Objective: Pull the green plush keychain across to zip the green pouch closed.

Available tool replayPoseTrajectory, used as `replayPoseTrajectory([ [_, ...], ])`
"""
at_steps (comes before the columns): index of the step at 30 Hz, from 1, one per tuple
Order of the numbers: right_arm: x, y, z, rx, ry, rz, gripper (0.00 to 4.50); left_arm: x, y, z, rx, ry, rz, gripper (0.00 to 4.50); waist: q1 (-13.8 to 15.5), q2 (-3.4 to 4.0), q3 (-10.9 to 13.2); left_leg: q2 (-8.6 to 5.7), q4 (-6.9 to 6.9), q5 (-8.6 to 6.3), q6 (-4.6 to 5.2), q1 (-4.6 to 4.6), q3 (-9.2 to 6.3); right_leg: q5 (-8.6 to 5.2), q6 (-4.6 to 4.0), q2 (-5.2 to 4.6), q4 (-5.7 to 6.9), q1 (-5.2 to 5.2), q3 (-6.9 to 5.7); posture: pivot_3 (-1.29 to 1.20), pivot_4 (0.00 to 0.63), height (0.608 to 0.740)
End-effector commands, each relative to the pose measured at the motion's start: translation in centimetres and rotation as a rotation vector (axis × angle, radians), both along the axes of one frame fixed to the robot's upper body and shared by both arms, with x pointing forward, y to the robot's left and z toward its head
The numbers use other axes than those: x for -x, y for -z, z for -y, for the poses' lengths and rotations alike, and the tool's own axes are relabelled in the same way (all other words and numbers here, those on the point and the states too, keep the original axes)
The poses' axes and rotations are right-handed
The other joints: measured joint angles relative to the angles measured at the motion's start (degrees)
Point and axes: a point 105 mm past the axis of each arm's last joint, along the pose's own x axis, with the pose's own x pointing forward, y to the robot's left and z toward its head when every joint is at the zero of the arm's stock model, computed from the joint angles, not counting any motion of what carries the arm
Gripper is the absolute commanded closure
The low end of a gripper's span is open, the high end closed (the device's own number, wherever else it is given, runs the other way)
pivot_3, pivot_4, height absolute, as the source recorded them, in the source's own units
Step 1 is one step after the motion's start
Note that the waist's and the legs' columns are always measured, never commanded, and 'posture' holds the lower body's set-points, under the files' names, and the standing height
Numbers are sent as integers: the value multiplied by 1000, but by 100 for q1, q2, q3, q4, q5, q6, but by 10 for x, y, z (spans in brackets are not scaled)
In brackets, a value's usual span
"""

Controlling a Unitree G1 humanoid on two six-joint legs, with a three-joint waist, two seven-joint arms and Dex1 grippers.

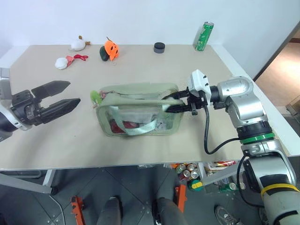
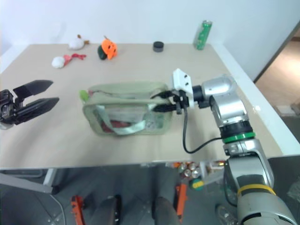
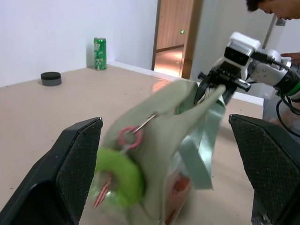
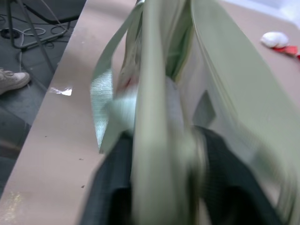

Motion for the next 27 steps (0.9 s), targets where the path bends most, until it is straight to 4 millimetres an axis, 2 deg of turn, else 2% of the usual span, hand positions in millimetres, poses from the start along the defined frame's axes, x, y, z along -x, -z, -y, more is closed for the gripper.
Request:
replayPoseTrajectory([
  [1,3,-15,4,-21,22,39,1355,2,-9,4,-13,29,23,0,6,0,0,-1,0,0,0,0,1,1,1,0,0,0,2,0,150,740],
  [5,12,-30,16,-92,42,-27,48,2,-7,13,-10,75,9,0,19,0,0,-1,1,0,0,0,3,2,3,0,0,0,5,0,150,740],
  [8,26,-56,22,-221,5,-100,48,4,-4,24,-26,132,-1,0,29,0,0,-1,1,0,0,0,3,1,2,-1,0,0,6,0,150,740],
  [12,41,-69,28,-295,-13,-148,48,6,-6,36,-36,201,4,0,32,0,0,0,1,0,0,0,2,0,1,0,0,0,5,0,150,740],
  [15,43,-62,34,-272,38,-153,48,6,-6,40,-49,228,6,0,31,0,0,0,2,0,0,0,2,0,0,1,0,0,6,0,150,740],
  [20,39,-30,51,-142,190,-129,48,4,-7,44,-57,250,12,0,36,0,0,-4,3,0,0,0,6,-2,3,0,-1,0,16,0,150,740],
  [27,36,-15,50,-121,230,-124,48,2,-5,48,-54,261,10,0,12,0,0,-3,10,0,1,2,14,0,4,17,0,-3,50,0,150,740],
])
